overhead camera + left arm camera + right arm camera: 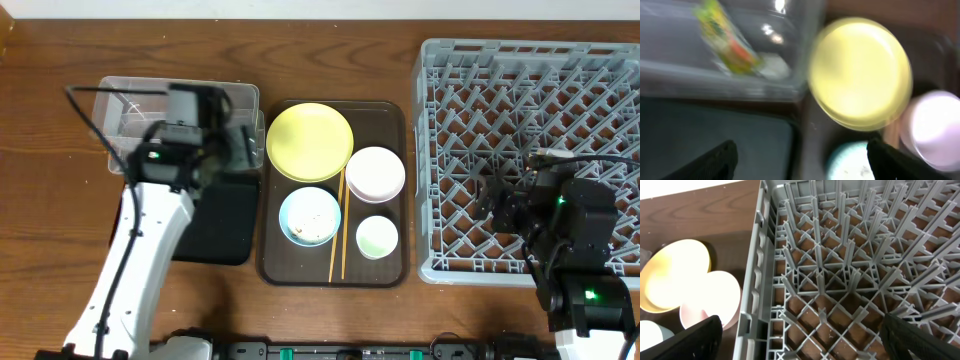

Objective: Sort waste into correct bins and load items into the dishwasher rack
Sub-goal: 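Carry the wrapper left and drop it into the clear plastic bin, then grasp the light-blue bowl of rice with the left gripper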

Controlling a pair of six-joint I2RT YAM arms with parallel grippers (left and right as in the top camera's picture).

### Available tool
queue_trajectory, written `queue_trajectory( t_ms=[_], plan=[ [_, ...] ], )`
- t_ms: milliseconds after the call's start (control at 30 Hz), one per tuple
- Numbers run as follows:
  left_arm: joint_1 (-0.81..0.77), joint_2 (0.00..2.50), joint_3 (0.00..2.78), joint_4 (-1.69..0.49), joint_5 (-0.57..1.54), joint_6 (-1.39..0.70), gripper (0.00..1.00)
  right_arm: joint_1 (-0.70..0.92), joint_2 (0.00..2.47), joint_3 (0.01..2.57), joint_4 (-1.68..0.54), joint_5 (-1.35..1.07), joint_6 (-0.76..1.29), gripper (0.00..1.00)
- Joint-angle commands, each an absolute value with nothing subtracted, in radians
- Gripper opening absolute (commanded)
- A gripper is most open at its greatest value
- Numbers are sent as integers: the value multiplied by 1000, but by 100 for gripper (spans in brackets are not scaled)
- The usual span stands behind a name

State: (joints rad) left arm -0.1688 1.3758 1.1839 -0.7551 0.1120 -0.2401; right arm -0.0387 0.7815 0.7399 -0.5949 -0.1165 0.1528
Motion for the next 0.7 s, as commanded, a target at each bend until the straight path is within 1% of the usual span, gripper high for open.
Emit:
queue_trajectory(
  t_ms=[0, 67, 133, 200, 333, 400, 500, 633, 667],
  plan=[
    [-252, 1413, 1193, -788, 204, -321, 85, -22, 778, 759, -595, -125, 164, 99],
    [-317, 1443, 1191, -793, 210, -321, 85, -22, 778, 759, -595, -125, 164, 99],
    [-376, 1477, 1190, -792, 210, -326, 81, -22, 778, 759, -595, -125, 164, 99],
    [-434, 1521, 1190, -787, 210, -366, 80, -22, 778, 759, -596, -125, 164, 99],
    [-519, 1613, 1190, -768, 209, -422, 74, -22, 778, 759, -597, -125, 164, 99],
    [-551, 1657, 1190, -762, 209, -449, 73, -22, 778, 759, -599, -125, 164, 99],
    [-585, 1720, 1190, -745, 209, -459, 67, -22, 778, 759, -599, -125, 164, 99],
    [-620, 1792, 1190, -711, 210, -458, 64, -22, 778, 759, -599, -125, 164, 99],
    [-627, 1805, 1190, -704, 209, -458, 62, -22, 778, 759, -599, -125, 164, 99]
  ],
)
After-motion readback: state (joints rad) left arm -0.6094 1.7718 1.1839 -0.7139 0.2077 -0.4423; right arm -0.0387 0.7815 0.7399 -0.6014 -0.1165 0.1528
